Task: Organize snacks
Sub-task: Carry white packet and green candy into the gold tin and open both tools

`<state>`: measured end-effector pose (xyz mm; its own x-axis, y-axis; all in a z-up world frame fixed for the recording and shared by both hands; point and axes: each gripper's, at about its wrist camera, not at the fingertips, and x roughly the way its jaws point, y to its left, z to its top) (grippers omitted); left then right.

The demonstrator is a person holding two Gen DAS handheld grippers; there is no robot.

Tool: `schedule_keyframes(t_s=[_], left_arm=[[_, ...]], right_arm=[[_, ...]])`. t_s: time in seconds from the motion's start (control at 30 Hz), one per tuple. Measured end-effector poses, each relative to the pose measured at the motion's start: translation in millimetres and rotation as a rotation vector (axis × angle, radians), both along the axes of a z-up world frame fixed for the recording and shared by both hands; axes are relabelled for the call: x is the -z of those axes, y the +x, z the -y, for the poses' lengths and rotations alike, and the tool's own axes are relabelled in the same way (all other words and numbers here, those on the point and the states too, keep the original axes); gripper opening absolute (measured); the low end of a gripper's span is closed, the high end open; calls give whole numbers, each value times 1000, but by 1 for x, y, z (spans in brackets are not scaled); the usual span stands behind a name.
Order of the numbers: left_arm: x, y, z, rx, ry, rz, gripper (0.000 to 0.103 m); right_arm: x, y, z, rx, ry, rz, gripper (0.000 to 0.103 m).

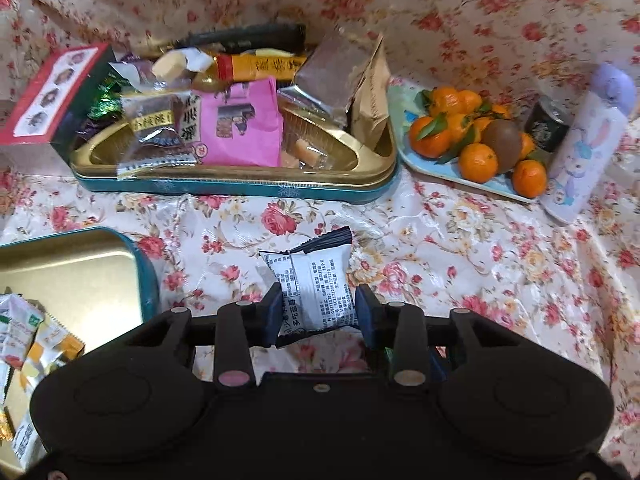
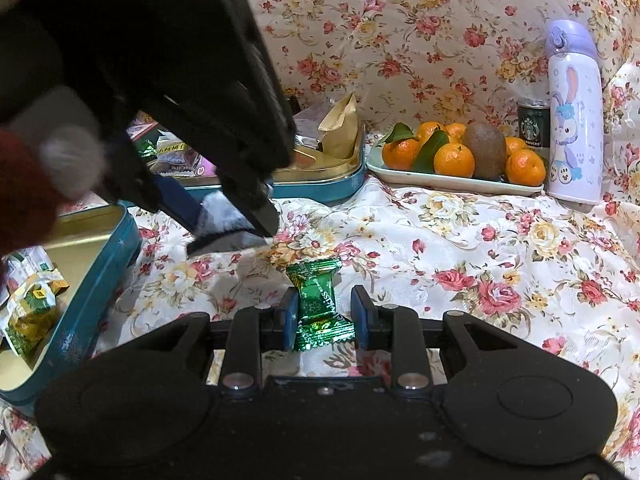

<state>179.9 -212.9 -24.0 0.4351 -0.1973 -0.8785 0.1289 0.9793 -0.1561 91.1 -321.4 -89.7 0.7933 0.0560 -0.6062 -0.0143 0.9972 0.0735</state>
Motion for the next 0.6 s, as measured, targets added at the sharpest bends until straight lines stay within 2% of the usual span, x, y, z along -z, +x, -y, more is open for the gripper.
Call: schedule_keyframes(t_s=[0.2, 0.6], left_arm=[[-15, -27, -10, 11, -11, 24, 46], [-18, -79, -39, 12, -37, 12, 46]], right_arm=[[0, -1, 0, 7, 14, 1, 29], [0, -4, 8, 32, 88, 21, 26]])
